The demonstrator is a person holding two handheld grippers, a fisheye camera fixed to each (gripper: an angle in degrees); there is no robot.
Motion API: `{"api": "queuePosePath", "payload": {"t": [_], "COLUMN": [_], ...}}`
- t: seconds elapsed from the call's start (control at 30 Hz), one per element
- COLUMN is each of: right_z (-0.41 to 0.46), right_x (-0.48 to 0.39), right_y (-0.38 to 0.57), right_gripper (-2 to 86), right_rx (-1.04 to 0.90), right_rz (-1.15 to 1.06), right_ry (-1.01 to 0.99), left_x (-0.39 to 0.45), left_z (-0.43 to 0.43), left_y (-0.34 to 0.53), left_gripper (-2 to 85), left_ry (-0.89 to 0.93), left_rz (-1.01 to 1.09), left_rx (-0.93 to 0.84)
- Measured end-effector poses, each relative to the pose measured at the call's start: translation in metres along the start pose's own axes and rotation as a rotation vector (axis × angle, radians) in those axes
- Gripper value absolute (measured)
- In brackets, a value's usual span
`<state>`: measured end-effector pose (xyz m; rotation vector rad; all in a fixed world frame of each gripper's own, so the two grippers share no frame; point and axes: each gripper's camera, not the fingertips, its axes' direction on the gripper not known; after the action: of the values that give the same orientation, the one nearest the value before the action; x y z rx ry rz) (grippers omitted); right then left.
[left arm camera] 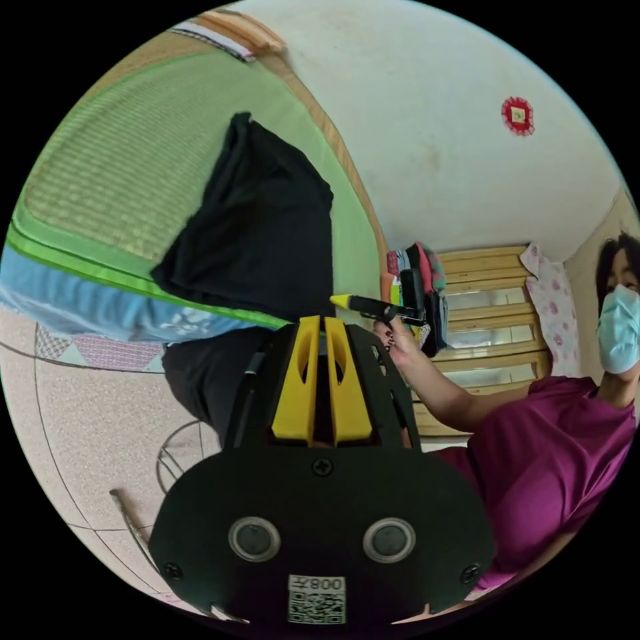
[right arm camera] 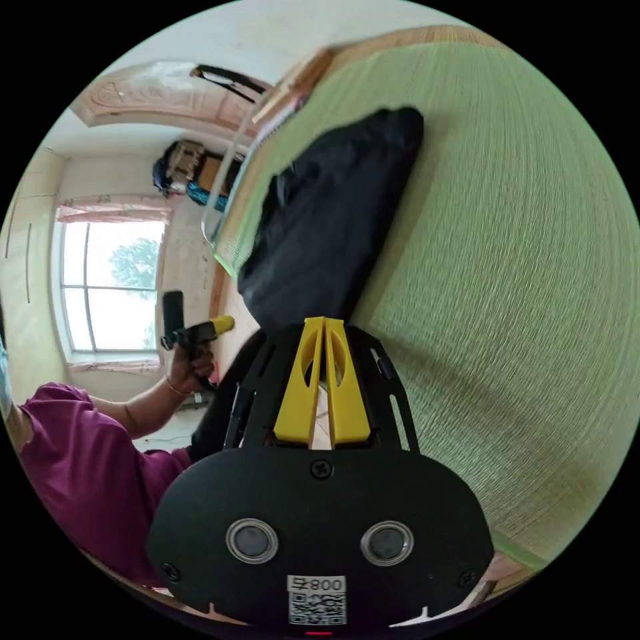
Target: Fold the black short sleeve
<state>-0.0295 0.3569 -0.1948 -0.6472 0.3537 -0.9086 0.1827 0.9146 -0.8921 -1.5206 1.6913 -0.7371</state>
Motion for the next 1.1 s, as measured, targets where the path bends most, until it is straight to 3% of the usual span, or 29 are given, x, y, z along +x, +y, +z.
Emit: {"api": "queuePosePath", "payload": {"t": [0.1, 0.4, 0.63, 1.1], "right_z": [-0.004, 0.004, 0.034, 0.077], "right_x": [0.009, 0.043, 0.055, 0.059], "right_y": [0.016, 0.066, 0.081, 0.09], "right_gripper": [0.2, 3.5, 7.1, 5.5], "right_rx": [0.072, 0.084, 0.094, 0.11], "right_rz": [0.045, 0.156, 0.206, 0.25], "right_ry": [-0.088, -0.183, -0.321, -0.485], "left_x": [0.003, 0.009, 0.004, 0.01], "left_z": [0.038, 0.103, 0.117, 0.125], "left_y": [-0.01, -0.037, -0.038, -0.012], "left_gripper": [5.5, 7.1, 3.0, 0.7], "left_ry": [0.088, 0.001, 0.023, 0.074], "left_rz": [-0.046, -0.12, -0.156, -0.115], "left_rx": [-0.09, -0.275, -0.28, -0.232]}}
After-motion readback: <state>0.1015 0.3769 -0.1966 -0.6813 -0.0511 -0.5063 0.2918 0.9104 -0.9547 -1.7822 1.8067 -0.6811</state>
